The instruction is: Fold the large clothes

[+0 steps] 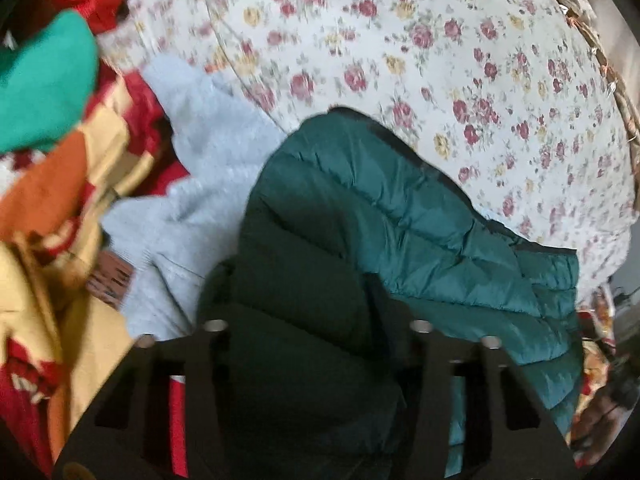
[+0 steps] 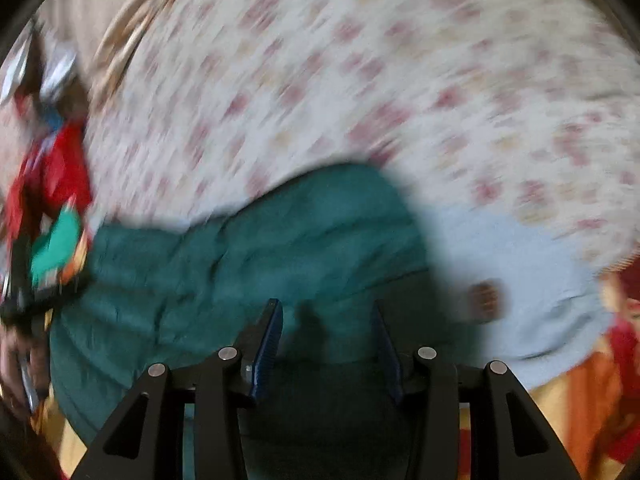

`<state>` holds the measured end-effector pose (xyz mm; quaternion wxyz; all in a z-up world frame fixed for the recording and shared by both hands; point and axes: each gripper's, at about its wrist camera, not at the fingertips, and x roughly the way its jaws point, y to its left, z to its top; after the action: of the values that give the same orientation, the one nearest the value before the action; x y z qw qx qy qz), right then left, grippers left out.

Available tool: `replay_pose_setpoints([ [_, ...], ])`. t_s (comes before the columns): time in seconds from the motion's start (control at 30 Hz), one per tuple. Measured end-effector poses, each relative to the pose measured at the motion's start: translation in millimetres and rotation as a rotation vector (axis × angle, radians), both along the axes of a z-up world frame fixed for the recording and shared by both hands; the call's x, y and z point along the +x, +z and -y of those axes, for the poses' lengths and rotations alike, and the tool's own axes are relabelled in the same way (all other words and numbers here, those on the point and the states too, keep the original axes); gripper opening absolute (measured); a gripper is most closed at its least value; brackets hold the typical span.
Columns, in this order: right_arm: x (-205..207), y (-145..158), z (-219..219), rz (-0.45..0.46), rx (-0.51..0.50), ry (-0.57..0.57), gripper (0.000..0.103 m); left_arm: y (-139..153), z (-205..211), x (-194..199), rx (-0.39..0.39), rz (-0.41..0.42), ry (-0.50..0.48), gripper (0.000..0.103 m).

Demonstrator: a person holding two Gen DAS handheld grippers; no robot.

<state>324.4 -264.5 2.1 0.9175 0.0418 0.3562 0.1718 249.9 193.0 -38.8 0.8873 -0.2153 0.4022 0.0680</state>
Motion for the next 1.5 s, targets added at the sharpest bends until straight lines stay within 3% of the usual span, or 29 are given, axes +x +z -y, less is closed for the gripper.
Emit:
replay_pose_setpoints([
  [0.07,4,5,35,0.007,0.043,-0.123,0.062,4,0,0,0.036,0.007,0.014,0.029],
  [0.13,9,-1,63,-0.028,0.120,-0.174,0.066,5,6,1,0.087,0.006,0.009,0.028],
  [0.23,15,-8,68,-0.052,0.185,-0.077,0.071,3,18,3,0.194,-0.006,-0.006,0.030],
  [0.3,25,-25,55,-0.099,0.152,0.041,0.085,0,24,6,0.241,-0.022,-0.016,0.033],
  [0.37,32,-45,48,-0.162,0.093,0.080,0.086,-3,24,4,0.254,-0.024,-0.011,0.035],
  [0.43,40,-69,56,-0.228,0.192,0.070,0.092,-5,22,2,0.250,-0.027,-0.009,0.037],
  [0.5,45,-79,64,-0.262,0.297,0.062,0.091,-6,19,3,0.233,-0.031,-0.009,0.038],
  [0.63,42,-71,54,-0.245,0.369,0.202,0.063,-7,9,4,0.152,-0.039,-0.002,0.048],
  [0.7,45,-70,54,-0.244,0.374,0.220,0.057,-8,-1,5,0.082,-0.050,-0.010,0.056],
  [0.8,50,-74,52,-0.254,0.375,0.198,0.057,-15,-17,7,-0.061,-0.049,-0.039,0.071],
  [0.9,45,-77,50,-0.257,0.356,0.172,0.063,-20,-25,7,-0.150,-0.042,-0.045,0.072],
  [0.97,43,-74,48,-0.259,0.363,0.174,0.063,-17,-22,5,-0.139,-0.029,-0.051,0.060],
  [1.03,39,-64,44,-0.221,0.329,0.202,0.039,-5,-13,-1,-0.067,0.000,-0.039,0.028],
  [1.1,28,-41,38,-0.123,0.252,0.220,0.029,6,-6,-8,-0.012,0.024,-0.019,0.017],
  [1.23,4,-4,31,0.011,0.197,0.227,0.025,28,-1,-26,0.007,0.071,0.003,0.011],
  [1.5,-53,27,56,0.020,0.220,0.251,0.025,68,8,-79,-0.053,0.138,-0.052,0.011],
])
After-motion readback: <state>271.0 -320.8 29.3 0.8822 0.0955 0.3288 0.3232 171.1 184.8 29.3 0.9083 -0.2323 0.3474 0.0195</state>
